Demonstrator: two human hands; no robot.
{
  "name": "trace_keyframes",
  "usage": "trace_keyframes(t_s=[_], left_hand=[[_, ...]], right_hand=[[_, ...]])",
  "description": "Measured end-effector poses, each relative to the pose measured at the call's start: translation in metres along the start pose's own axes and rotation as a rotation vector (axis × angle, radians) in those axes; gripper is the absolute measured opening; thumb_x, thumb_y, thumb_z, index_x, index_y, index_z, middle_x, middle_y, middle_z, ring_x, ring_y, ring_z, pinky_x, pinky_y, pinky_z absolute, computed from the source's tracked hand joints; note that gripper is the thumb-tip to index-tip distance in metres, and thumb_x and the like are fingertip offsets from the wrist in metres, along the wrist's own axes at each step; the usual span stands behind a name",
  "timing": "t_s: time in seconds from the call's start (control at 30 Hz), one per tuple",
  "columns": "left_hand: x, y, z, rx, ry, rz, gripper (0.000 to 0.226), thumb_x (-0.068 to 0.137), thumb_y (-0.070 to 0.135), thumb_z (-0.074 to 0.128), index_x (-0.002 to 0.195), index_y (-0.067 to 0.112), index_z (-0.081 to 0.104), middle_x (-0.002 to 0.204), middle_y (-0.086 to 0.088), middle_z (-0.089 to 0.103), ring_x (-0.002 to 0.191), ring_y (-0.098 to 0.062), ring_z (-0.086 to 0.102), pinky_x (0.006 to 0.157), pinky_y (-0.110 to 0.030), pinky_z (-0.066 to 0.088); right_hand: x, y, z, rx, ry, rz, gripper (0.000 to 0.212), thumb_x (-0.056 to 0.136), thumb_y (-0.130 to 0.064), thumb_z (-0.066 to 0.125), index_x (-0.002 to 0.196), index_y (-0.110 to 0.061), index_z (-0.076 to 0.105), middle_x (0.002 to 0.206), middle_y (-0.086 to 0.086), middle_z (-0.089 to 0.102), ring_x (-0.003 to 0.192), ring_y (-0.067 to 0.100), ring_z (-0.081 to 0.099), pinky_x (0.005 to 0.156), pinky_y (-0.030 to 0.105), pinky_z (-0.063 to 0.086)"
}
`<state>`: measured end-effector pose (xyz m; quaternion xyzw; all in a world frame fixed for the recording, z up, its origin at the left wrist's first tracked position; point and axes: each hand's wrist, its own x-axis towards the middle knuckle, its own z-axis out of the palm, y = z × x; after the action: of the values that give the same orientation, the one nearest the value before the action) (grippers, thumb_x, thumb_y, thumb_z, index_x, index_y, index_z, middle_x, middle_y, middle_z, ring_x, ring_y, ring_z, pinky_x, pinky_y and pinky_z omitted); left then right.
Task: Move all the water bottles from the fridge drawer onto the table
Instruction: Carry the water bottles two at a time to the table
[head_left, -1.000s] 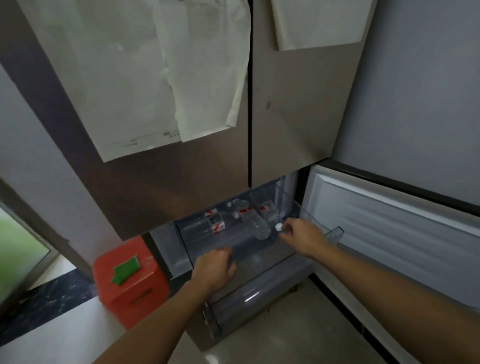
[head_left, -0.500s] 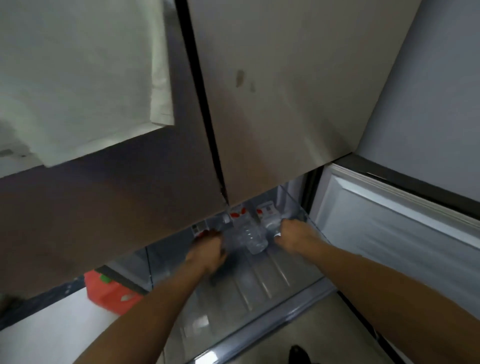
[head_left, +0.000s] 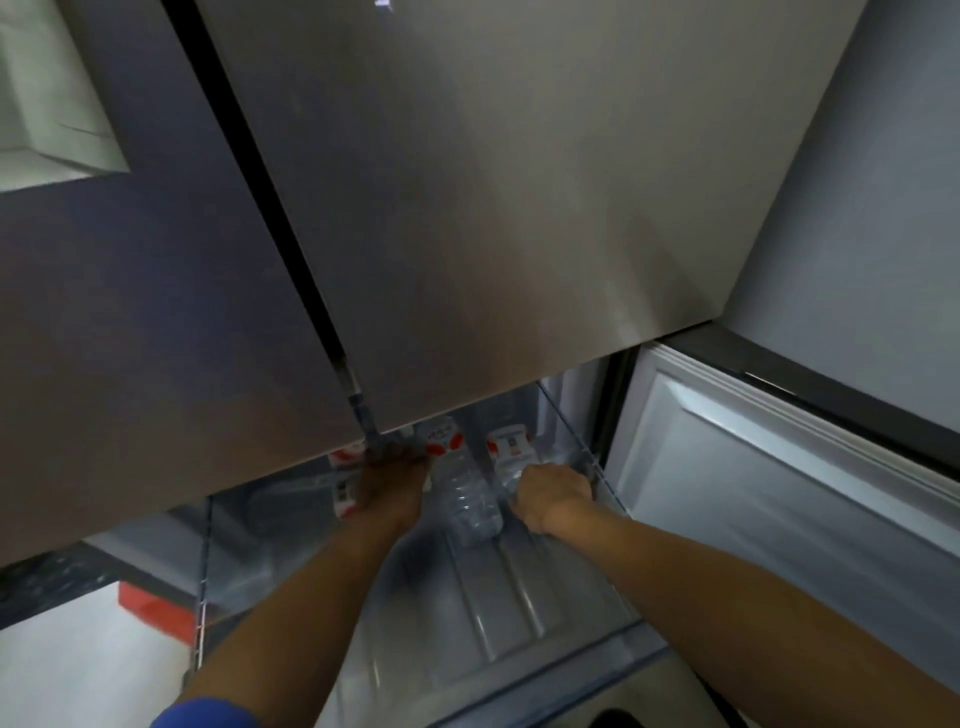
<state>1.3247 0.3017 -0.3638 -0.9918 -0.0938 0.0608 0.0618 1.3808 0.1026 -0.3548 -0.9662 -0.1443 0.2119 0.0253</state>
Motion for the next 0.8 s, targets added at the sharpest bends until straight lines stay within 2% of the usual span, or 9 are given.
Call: trace_keyframes(t_s=[0.1, 0.2, 0.27, 0.33, 0.43, 0.53, 0.67, 0.73, 0.8], left_hand=[[-0.026, 0.011, -0.007, 0.032, -0.001, 0.083, 0.051, 0.083, 0.011, 0.055, 0.133, 0.015, 0.046, 0.143, -0.013, 0.041, 0.131, -0.032, 0.037, 0.108, -0.039, 0.026], [-0.056, 0.009, -0.023, 0.033, -0.025, 0.119, 0.054, 0.080, 0.006, 0.060, 0.132, 0.015, 0.046, 0.138, -0.013, 0.044, 0.126, -0.034, 0.040, 0.104, -0.042, 0.031], [-0.074, 0.001, -0.036, 0.106, -0.016, 0.184, 0.055, 0.080, 0.010, 0.060, 0.133, 0.016, 0.046, 0.141, -0.012, 0.042, 0.129, -0.033, 0.036, 0.105, -0.044, 0.026], [-0.091, -0.008, -0.050, 0.136, -0.028, 0.225, 0.047, 0.082, 0.013, 0.057, 0.129, 0.016, 0.047, 0.138, -0.013, 0.044, 0.127, -0.031, 0.037, 0.103, -0.043, 0.027], [-0.114, -0.025, -0.073, 0.137, -0.054, 0.221, 0.040, 0.086, 0.018, 0.053, 0.124, 0.014, 0.044, 0.129, -0.014, 0.049, 0.118, -0.030, 0.044, 0.097, -0.041, 0.033], [-0.135, -0.039, -0.089, 0.137, -0.043, 0.208, 0.043, 0.088, 0.024, 0.052, 0.129, 0.014, 0.041, 0.129, -0.012, 0.051, 0.115, -0.031, 0.049, 0.092, -0.041, 0.040], [-0.163, -0.055, -0.106, 0.088, 0.049, 0.202, 0.039, 0.089, 0.032, 0.048, 0.124, 0.015, 0.044, 0.118, -0.011, 0.059, 0.105, -0.031, 0.055, 0.074, -0.037, 0.043], [-0.177, -0.065, -0.118, 0.048, 0.115, 0.218, 0.027, 0.089, 0.031, 0.051, 0.111, 0.014, 0.052, 0.099, -0.010, 0.066, 0.088, -0.031, 0.062, 0.060, -0.034, 0.042], [-0.191, -0.076, -0.128, 0.035, 0.172, 0.221, 0.019, 0.083, 0.029, 0.065, 0.092, 0.013, 0.060, 0.071, -0.008, 0.067, 0.059, -0.029, 0.063, 0.047, -0.029, 0.044]], right_hand=[[-0.011, 0.001, -0.008, 0.164, -0.077, 0.045, 0.032, 0.086, -0.028, 0.059, 0.111, -0.009, 0.062, 0.108, 0.011, 0.067, 0.092, 0.026, 0.066, 0.078, 0.033, 0.055], [-0.033, 0.004, -0.015, 0.313, -0.192, 0.104, 0.035, 0.077, -0.034, 0.069, 0.100, -0.008, 0.065, 0.089, 0.008, 0.069, 0.066, 0.022, 0.069, 0.061, 0.032, 0.060], [-0.051, 0.008, -0.016, 0.360, -0.210, 0.117, 0.042, 0.073, -0.040, 0.073, 0.102, -0.012, 0.064, 0.090, 0.006, 0.068, 0.066, 0.020, 0.068, 0.059, 0.031, 0.060], [-0.066, 0.013, -0.018, 0.414, -0.200, 0.118, 0.047, 0.070, -0.043, 0.076, 0.107, -0.015, 0.064, 0.100, 0.006, 0.069, 0.075, 0.020, 0.068, 0.061, 0.031, 0.059], [-0.084, 0.015, -0.030, 0.460, -0.125, 0.109, 0.052, 0.070, -0.041, 0.077, 0.113, -0.013, 0.065, 0.108, 0.008, 0.069, 0.088, 0.023, 0.067, 0.071, 0.030, 0.056], [-0.101, 0.012, -0.049, 0.469, -0.012, 0.088, 0.056, 0.071, -0.045, 0.076, 0.115, -0.013, 0.064, 0.111, 0.009, 0.069, 0.095, 0.025, 0.065, 0.070, 0.024, 0.046], [-0.129, 0.006, -0.068, 0.391, 0.157, 0.033, 0.062, 0.077, -0.052, 0.069, 0.121, -0.010, 0.057, 0.114, 0.012, 0.065, 0.100, 0.029, 0.063, 0.075, 0.029, 0.049], [-0.142, 0.004, -0.074, 0.349, 0.237, -0.005, 0.053, 0.082, -0.048, 0.064, 0.119, -0.011, 0.052, 0.108, 0.013, 0.065, 0.094, 0.030, 0.061, 0.068, 0.030, 0.045], [-0.153, 0.003, -0.080, 0.261, 0.315, -0.032, 0.036, 0.086, -0.041, 0.057, 0.108, -0.013, 0.051, 0.101, 0.013, 0.066, 0.084, 0.029, 0.059, 0.062, 0.030, 0.039]])
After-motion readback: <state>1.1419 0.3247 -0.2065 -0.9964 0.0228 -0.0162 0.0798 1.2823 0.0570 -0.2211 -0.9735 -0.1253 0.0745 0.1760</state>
